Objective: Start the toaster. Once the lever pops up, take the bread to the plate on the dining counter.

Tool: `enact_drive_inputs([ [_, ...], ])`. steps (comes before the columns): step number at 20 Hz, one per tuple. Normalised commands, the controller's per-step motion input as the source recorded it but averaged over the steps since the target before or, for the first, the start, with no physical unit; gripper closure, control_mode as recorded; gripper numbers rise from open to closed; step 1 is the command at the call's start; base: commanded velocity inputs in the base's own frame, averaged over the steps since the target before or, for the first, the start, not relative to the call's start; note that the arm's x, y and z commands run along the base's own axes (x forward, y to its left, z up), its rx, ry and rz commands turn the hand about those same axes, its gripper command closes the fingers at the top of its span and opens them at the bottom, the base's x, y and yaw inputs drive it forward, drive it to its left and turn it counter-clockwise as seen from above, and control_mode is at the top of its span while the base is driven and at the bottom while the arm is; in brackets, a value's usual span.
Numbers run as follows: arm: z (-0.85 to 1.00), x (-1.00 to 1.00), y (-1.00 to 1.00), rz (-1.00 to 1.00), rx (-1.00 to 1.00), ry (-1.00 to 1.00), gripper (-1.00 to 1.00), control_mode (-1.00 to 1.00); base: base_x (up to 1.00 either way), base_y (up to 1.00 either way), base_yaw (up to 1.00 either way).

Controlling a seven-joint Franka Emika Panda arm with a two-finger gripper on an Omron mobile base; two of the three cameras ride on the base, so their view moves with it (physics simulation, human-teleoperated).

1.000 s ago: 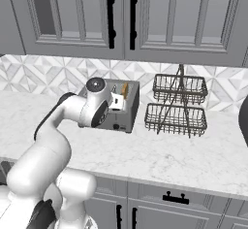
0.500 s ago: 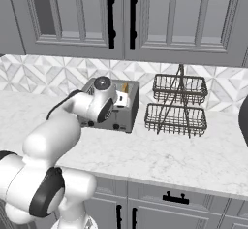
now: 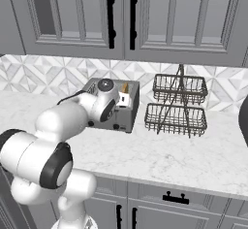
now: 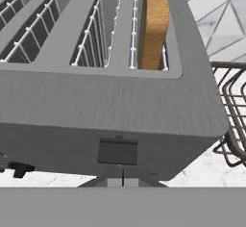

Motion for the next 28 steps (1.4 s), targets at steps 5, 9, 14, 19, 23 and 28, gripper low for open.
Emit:
enact_drive_inputs([
  [5,-0.21,0.15,0.00,0.00,0.00,0.00,1.00,-1.00,0.00,0.00,0.00],
  [9,-0.22,0.19,0.00,0.00,0.00,0.00,1.00,-1.00,0.00,0.00,0.00],
  [14,-0.11,0.27,0.00,0.00,0.00,0.00,1.00,-1.00,0.00,0.00,0.00],
  [19,-0.20,0.19,0.00,0.00,0.00,0.01,1.00,-1.00,0.00,0.00,0.00],
  [23,-0.49,-0.07,0.01,0.00,0.00,0.02,1.00,-1.00,0.00,0.00,0.00],
  [28,-0.82,-0.13,0.01,0.00,0.00,0.06,1.00,-1.00,0.00,0.00,0.00],
])
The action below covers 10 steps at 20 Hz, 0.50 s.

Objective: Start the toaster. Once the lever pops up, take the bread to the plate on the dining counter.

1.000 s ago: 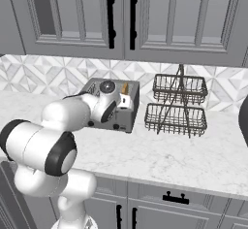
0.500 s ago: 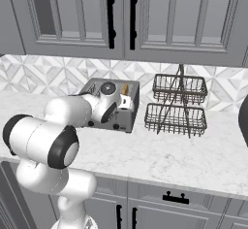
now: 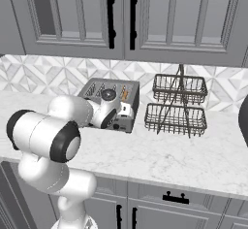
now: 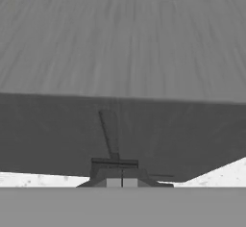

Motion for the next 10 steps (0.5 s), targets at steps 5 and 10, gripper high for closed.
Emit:
enact_drive_inputs([
  [5,-1.00,-0.02,0.06,0.00,0.00,0.09,1.00,-1.00,0.00,0.00,0.00],
  [10,-0.97,-0.15,0.07,0.00,0.00,0.06,1.00,-1.00,0.00,0.00,0.00],
])
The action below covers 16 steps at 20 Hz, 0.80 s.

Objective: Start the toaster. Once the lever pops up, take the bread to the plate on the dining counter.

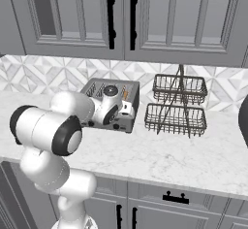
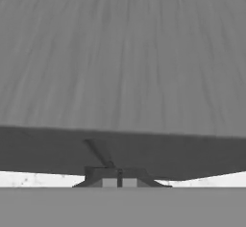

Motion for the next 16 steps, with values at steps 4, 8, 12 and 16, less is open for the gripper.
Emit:
enact_drive_inputs([
  [4,0.14,-0.92,-0.05,-0.04,0.01,-0.21,1.00,-1.00,0.00,0.00,0.00],
  [8,0.97,-0.79,-0.04,-0.13,0.12,-0.22,1.00,-1.00,0.00,0.00,0.00],
  [12,1.00,-0.07,0.00,-0.09,0.11,-0.05,1.00,-1.00,0.00,0.00,0.00],
  [16,1.00,0.00,0.00,-0.10,0.02,0.00,-1.00,-1.00,0.00,0.00,0.00],
])
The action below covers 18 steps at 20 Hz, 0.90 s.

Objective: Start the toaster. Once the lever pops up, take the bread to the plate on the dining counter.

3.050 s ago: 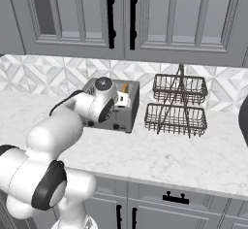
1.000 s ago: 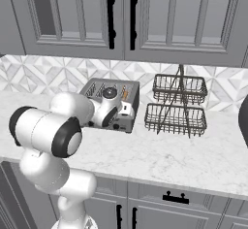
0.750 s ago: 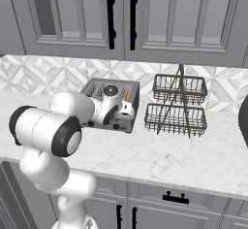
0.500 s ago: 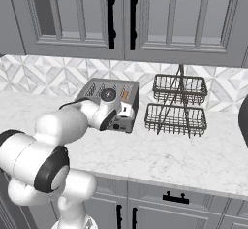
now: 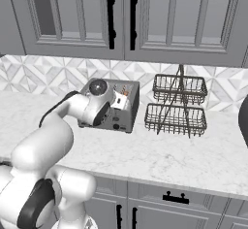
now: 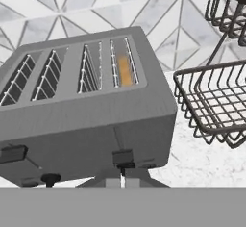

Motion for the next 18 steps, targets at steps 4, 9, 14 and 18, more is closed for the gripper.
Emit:
enact_drive_inputs([
  [4,0.98,0.08,0.00,-0.07,0.00,0.07,-1.00,-1.00,0.00,0.00,0.00],
  [9,0.20,0.24,0.00,0.00,0.01,0.03,-1.00,-1.00,0.00,0.00,0.00],
  [14,-0.04,0.03,0.00,0.00,-0.01,-0.05,-1.00,-1.00,0.00,0.00,0.00],
  [18,0.01,0.00,0.00,0.00,-0.01,-0.04,-1.00,-1.00,0.00,0.00,0.00],
])
